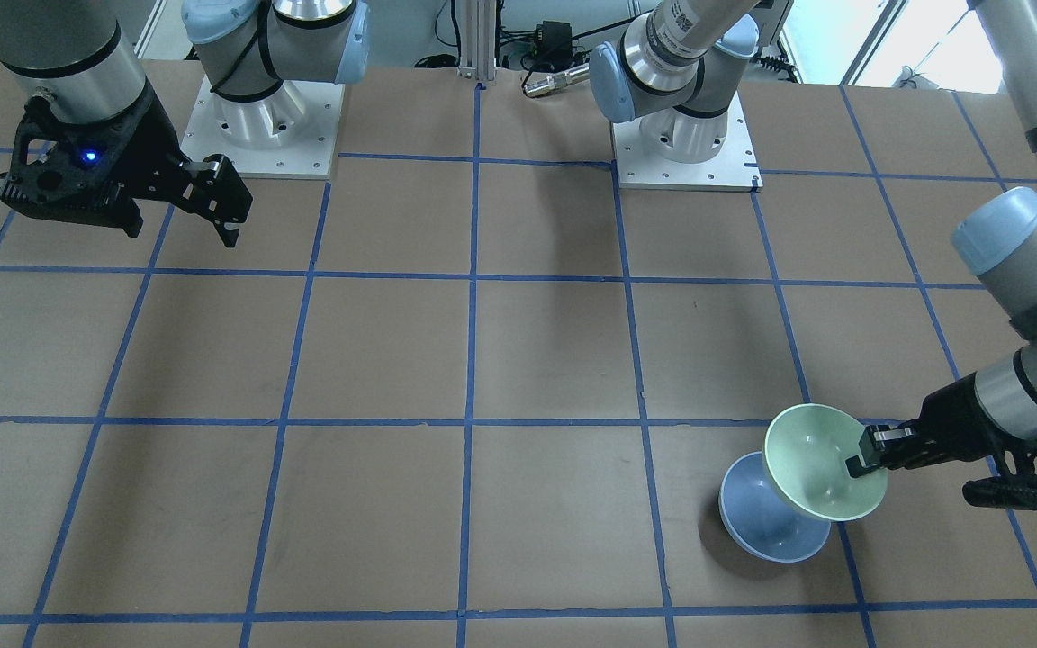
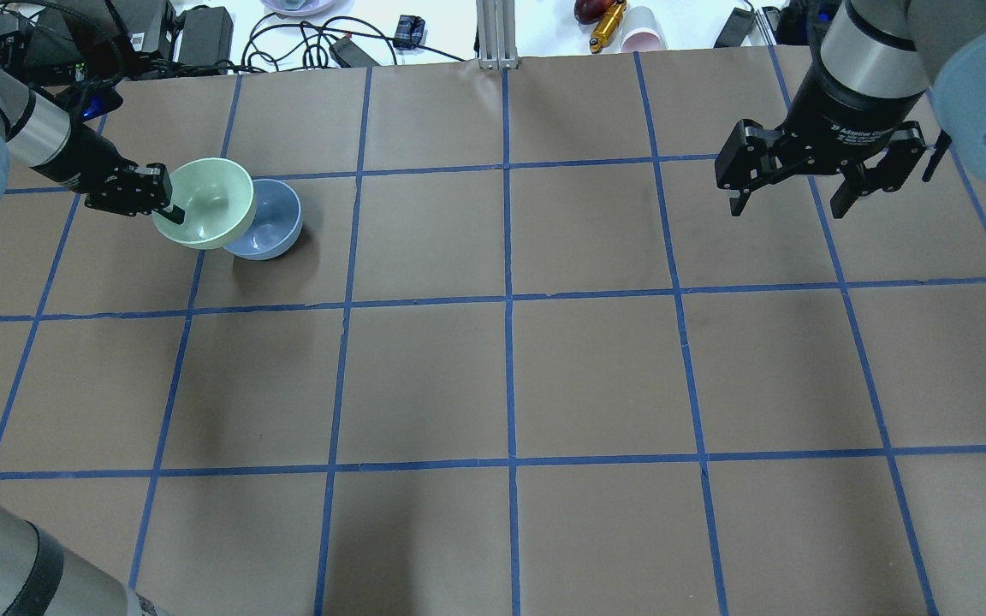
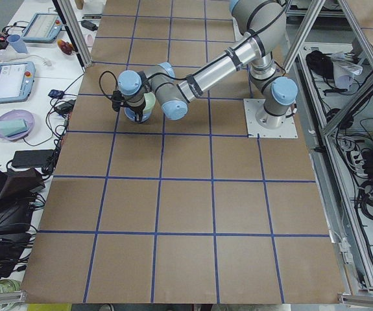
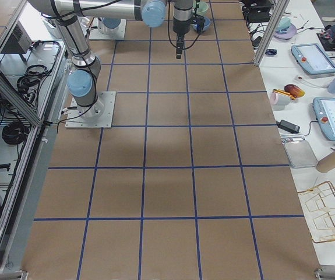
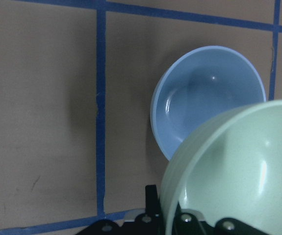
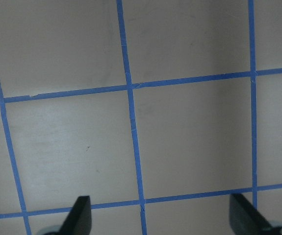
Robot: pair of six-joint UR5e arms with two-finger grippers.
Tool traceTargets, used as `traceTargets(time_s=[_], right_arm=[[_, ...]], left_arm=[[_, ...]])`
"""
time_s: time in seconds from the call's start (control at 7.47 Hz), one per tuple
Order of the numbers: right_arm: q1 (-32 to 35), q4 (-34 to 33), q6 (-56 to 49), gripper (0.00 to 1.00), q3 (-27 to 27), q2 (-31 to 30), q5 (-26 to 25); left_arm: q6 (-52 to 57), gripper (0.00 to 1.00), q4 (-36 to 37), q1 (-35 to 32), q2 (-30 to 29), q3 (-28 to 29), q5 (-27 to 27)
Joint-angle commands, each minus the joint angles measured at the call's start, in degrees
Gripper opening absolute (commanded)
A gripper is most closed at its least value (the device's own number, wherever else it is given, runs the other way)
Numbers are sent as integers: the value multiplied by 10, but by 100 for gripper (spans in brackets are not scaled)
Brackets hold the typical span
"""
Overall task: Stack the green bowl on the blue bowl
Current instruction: 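Lower the green bowl into the light blue bowl with the left gripper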
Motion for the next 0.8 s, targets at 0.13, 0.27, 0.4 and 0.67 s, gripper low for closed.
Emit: traceTargets(time_s=[0.13,0.27,0.4,0.67], right_arm=[[0,0,0,100,0,0,0],[0,0,0,100,0,0,0],[0,0,0,100,0,0,0],[0,0,0,100,0,0,0]], left_arm=[[-4,0,10,-6,-26,13,-7],[-9,0,13,-7,-30,13,-23],[-9,0,14,-9,-31,13,-24],[-8,0,24,-10,-38,13,-24]])
